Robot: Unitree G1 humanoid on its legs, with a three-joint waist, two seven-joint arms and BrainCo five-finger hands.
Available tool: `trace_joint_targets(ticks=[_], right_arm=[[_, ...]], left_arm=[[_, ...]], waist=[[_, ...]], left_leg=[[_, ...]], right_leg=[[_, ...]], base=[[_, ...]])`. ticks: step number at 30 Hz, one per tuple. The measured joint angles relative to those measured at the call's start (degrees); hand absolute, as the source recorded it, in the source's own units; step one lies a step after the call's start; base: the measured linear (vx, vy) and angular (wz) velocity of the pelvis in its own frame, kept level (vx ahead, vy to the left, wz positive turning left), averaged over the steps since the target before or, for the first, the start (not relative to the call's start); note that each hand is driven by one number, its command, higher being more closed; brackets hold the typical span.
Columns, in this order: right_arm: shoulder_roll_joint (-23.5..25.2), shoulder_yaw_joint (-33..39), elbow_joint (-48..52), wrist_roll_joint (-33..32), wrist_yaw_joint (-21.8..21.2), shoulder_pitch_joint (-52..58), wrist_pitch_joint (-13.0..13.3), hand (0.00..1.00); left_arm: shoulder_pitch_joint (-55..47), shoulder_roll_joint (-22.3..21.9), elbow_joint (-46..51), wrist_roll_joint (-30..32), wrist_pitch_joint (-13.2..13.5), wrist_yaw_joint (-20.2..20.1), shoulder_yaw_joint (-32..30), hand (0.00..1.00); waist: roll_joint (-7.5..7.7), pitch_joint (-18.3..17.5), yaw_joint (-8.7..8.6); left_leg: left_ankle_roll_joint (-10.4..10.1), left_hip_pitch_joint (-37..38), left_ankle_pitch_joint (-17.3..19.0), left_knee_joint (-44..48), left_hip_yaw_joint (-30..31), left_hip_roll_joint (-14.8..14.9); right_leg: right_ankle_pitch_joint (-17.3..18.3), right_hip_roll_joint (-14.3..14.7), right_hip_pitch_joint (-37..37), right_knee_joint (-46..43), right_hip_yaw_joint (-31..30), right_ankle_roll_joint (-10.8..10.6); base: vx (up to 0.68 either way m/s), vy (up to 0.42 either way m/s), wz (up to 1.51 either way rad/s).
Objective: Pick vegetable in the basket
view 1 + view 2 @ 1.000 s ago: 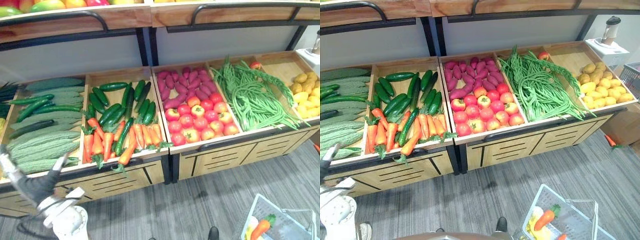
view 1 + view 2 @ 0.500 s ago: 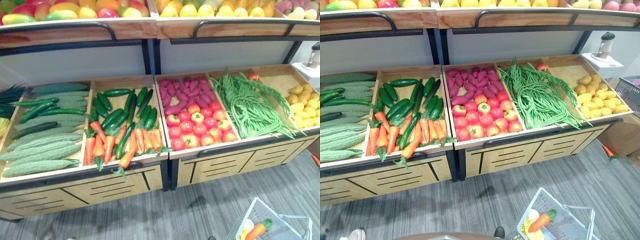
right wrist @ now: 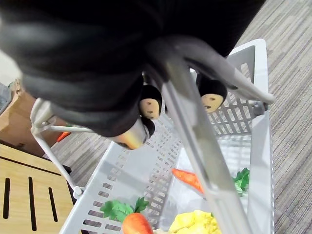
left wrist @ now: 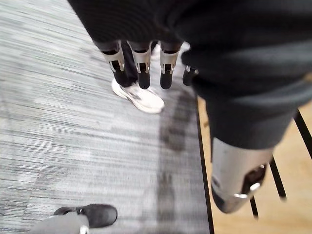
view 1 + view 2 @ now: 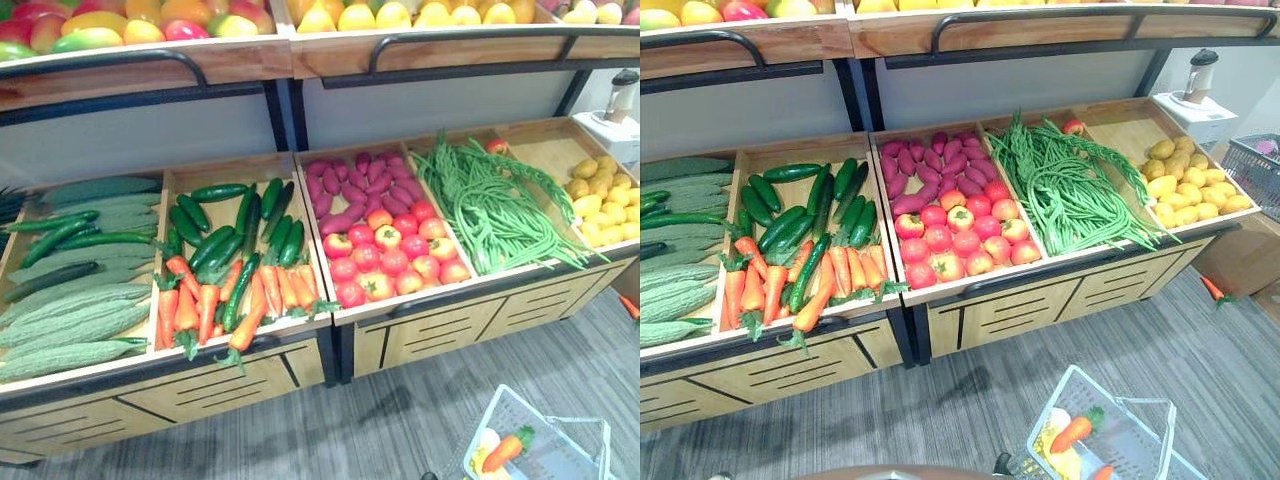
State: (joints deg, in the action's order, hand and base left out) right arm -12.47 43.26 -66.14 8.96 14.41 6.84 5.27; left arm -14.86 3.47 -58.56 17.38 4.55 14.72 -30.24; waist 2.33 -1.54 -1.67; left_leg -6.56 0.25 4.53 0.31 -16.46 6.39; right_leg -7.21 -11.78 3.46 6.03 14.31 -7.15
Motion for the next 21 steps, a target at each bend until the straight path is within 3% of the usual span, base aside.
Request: trace_joint_targets(ticks=[4, 12, 14, 17, 19, 21], right_arm=[[0.0, -1.48, -0.02, -0.03, -0.02, -0.04, -0.05, 1.0], [0.0, -1.48, -0.03, -1.17, 0.05, -0.44, -0.08, 1.0], [0.04, -1.25, -0.03, -2.41, 0.06, -0.53, -0.08, 1.0], [0.21, -0.78, 0.3, -3.39, 0.12, -0.56, 0.04, 1.0], [1.71, -0.85, 1.91, -3.98, 0.25, -0.7, 0.24, 1.0], [4.42, -1.14, 5.08, -5.31, 1.21, -1.3, 0.41, 1.0]], left_arm=[[-0.02, 0.48, -0.4, 3.72, 0.38, -1.48, 7.0, 0.0], [-0.08, 1.45, -0.74, 3.6, 0.34, -1.47, 10.95, 0.0], [-0.07, 1.54, -0.71, 3.69, 0.34, -1.44, 12.16, 0.0], [0.28, 1.9, -0.34, 3.92, 0.41, -1.32, 14.68, 0.0], [1.49, 3.49, -0.28, 4.13, 0.37, -1.3, 16.66, 0.0], [2.19, 4.8, -0.26, 4.17, 0.33, -1.18, 17.53, 0.0]], waist=[[-0.18, 0.17, -0.16], [-0.06, 1.66, -0.98], [-0.11, 2.97, -1.31], [-0.69, 5.53, -1.44], [-0.75, 7.23, -1.29], [-0.96, 8.6, -1.08]], left_leg=[[-0.38, 0.39, 0.61, 0.01, -0.16, -0.17], [0.03, 2.16, 1.48, 0.79, 0.04, -0.05], [0.04, 1.94, 4.62, 5.97, 0.1, 0.99], [0.47, -1.21, 12.3, 18.58, 0.05, 3.88], [0.96, -2.35, 14.67, 22.9, -1.25, 5.33], [1.56, -2.27, 16.2, 24.96, -5.19, 7.48]], right_leg=[[0.4, -0.12, -0.02, 0.0, -0.33, -0.07], [2.43, -0.4, -1.22, -2.62, -0.24, -0.55], [5.04, -0.69, -0.95, -7.36, -0.64, -0.58], [8.57, -0.87, 1.34, -17.1, -2.1, -0.37], [7.83, -0.48, 4.01, -21.47, -4.14, -0.33], [3.1, 1.14, 6.28, -21.28, -6.2, 0.28]], base=[[0.0, -0.003, -0.03], [0.01, 0.001, 0.0], [0.03, 0.025, -0.06], [-0.04, 0.07, -0.22], [-0.09, 0.127, -0.51], [-0.14, 0.149, -0.98]])
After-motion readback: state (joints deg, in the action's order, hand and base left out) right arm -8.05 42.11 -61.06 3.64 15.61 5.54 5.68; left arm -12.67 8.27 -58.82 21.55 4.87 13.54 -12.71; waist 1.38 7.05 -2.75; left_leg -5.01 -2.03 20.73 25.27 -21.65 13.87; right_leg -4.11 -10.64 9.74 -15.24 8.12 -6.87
